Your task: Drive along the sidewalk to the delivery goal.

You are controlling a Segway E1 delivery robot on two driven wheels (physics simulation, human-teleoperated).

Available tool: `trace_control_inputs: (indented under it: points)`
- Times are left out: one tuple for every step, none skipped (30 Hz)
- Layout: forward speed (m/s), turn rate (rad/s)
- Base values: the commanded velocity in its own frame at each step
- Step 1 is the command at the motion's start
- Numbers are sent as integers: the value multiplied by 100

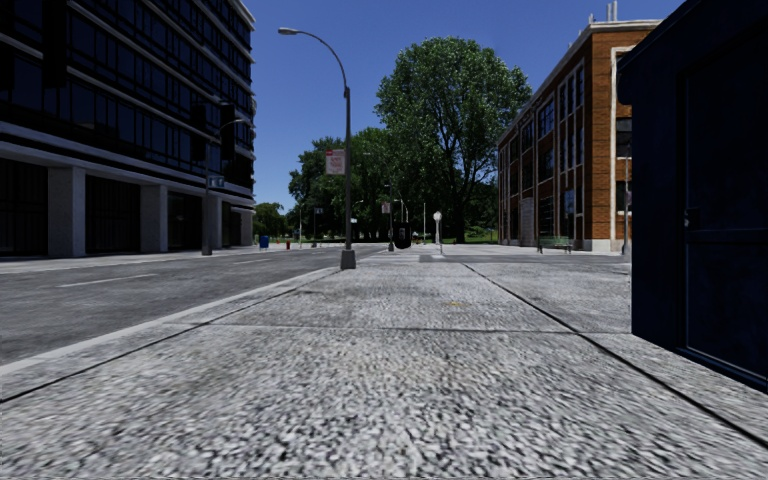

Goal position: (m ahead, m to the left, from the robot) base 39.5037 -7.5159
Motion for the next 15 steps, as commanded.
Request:
trace_control_inputs:
  points:
    - [200,0]
    - [200,0]
    - [200,0]
    - [200,0]
    - [200,0]
    - [200,0]
    - [200,0]
    - [200,0]
    - [200,0]
    - [200,0]
    - [200,0]
    - [200,0]
    - [200,0]
    - [200,0]
    - [200,0]
